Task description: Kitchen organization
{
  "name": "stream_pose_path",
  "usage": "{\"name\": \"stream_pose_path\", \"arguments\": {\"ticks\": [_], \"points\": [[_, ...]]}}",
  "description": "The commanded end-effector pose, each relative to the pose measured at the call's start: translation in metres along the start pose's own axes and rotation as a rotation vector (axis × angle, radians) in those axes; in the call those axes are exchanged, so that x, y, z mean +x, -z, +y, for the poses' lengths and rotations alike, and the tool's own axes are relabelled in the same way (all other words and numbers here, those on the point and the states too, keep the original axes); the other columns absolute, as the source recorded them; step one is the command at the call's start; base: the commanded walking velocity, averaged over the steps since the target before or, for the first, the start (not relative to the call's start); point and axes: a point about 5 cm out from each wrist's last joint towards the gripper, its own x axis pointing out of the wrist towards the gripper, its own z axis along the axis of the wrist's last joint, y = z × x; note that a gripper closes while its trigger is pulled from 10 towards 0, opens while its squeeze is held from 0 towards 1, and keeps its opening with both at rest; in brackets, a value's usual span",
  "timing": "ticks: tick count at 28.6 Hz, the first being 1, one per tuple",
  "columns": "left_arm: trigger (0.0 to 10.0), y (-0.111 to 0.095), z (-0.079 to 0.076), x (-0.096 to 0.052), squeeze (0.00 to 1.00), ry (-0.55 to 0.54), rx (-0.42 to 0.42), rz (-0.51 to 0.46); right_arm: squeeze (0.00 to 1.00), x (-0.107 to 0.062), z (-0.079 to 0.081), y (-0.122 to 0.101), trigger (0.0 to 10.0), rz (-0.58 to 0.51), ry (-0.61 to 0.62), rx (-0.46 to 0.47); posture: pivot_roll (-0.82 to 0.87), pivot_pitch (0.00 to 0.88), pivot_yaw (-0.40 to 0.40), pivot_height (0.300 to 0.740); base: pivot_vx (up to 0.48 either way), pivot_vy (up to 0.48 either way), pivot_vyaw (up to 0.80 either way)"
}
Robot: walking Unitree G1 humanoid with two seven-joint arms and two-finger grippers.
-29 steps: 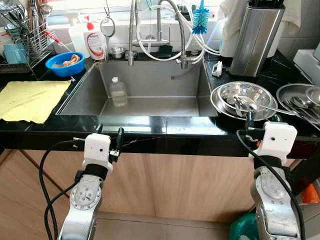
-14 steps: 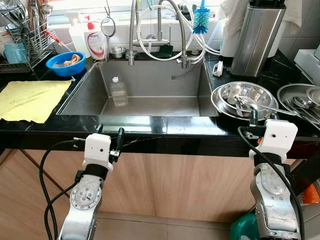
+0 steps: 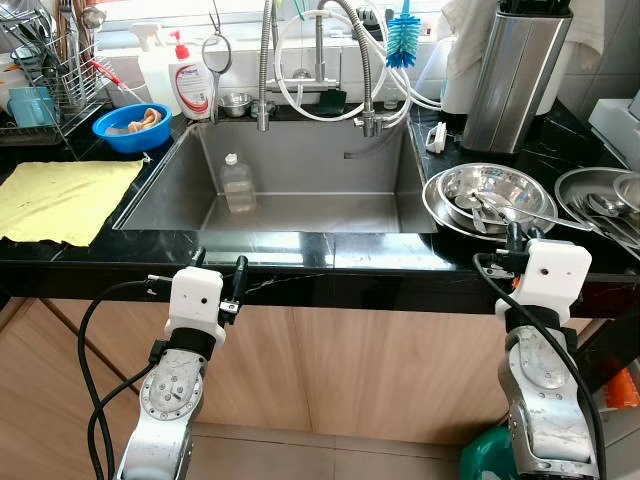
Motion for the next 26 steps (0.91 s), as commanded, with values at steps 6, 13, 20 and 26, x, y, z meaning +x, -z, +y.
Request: {"name": "stream_pose_path", "arguments": {"ticks": [6, 13, 20, 26], "points": [[10.0, -0.001, 0.002, 0.002, 0.00, -0.003, 0.020, -0.001, 0.00, 0.004, 0.008, -0.010, 0.0, -0.041, -0.020, 0.018, -0.08, 0.000, 0.056, 0.740, 0.000, 0.000, 0.00], [10.0, -0.005, 0.004, 0.003, 0.00, -0.013, 0.032, -0.018, 0.00, 0.007, 0.013, -0.023, 0.0, -0.093, -0.045, 0.010, -0.08, 0.000, 0.052, 0.740, 0.000, 0.000, 0.00], [10.0, -0.006, 0.004, 0.005, 0.00, -0.017, 0.029, -0.024, 0.00, 0.012, 0.028, -0.057, 10.0, -0.233, -0.106, -0.026, -0.08, 0.000, 0.054, 0.740, 0.000, 0.000, 0.00], [10.0, -0.015, 0.002, 0.013, 0.00, -0.011, 0.033, -0.049, 0.00, 0.012, 0.042, -0.086, 10.0, -0.348, -0.190, -0.030, -0.08, 0.000, 0.054, 0.740, 0.000, 0.000, 0.00]]}}
